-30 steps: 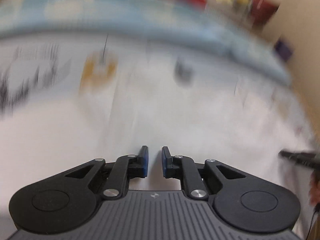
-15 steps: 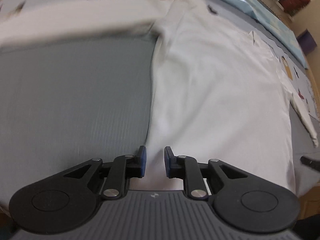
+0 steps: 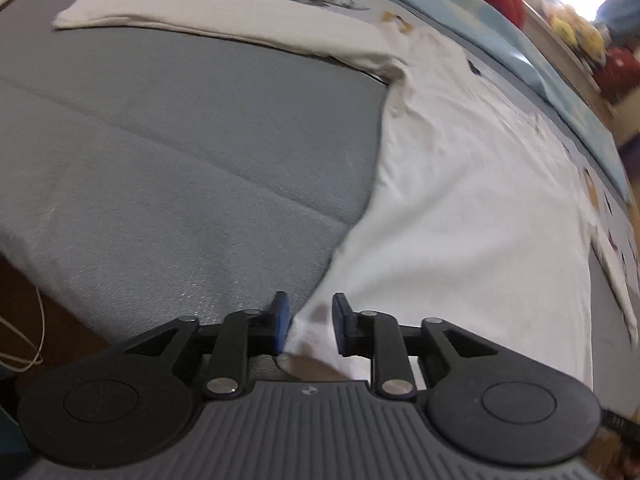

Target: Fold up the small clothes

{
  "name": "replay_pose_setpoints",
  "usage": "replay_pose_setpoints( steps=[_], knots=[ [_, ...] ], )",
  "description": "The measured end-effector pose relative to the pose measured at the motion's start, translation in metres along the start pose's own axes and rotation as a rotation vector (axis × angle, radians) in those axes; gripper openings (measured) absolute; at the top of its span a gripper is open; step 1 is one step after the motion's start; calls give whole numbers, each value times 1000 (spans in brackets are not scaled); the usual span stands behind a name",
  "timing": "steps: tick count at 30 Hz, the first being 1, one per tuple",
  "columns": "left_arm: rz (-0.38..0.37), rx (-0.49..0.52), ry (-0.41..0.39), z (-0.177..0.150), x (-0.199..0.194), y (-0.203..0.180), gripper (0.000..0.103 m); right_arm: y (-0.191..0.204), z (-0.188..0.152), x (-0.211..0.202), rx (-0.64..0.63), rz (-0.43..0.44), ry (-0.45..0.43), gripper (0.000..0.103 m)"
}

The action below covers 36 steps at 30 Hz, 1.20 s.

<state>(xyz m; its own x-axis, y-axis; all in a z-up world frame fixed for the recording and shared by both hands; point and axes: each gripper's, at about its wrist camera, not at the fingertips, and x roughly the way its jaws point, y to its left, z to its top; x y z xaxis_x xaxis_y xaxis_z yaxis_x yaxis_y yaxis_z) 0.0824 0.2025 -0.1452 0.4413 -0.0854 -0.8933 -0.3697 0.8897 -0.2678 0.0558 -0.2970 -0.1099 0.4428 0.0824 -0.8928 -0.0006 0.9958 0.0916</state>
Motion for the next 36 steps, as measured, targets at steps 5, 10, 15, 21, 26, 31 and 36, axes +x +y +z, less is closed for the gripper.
replay_pose_setpoints(
  steps=[5,10,15,21,26,31,36],
  knots=[
    [55,99,57,-15,11,-12,6,-8,-4,-4,53,-2,-12,14],
    [9,95,-37,-24,-18,-19,6,-22,2,-21,125,38,-112,6],
    [103,177,39,-49,-12,-31,7,-37,8,-41,193,-20,-165,6],
    [108,187,20,-51,-22,-34,10,-30,1,-6,157,-98,-14,7],
    [67,308,-103,-54,-44,-53,14,-25,5,-31,138,-211,-163,23],
    [49,322,22,-62,-19,-58,17,-13,5,-30,89,-52,-170,37],
    [71,360,20,-66,-17,-60,24,-12,-2,0,87,-82,1,39]
  ],
)
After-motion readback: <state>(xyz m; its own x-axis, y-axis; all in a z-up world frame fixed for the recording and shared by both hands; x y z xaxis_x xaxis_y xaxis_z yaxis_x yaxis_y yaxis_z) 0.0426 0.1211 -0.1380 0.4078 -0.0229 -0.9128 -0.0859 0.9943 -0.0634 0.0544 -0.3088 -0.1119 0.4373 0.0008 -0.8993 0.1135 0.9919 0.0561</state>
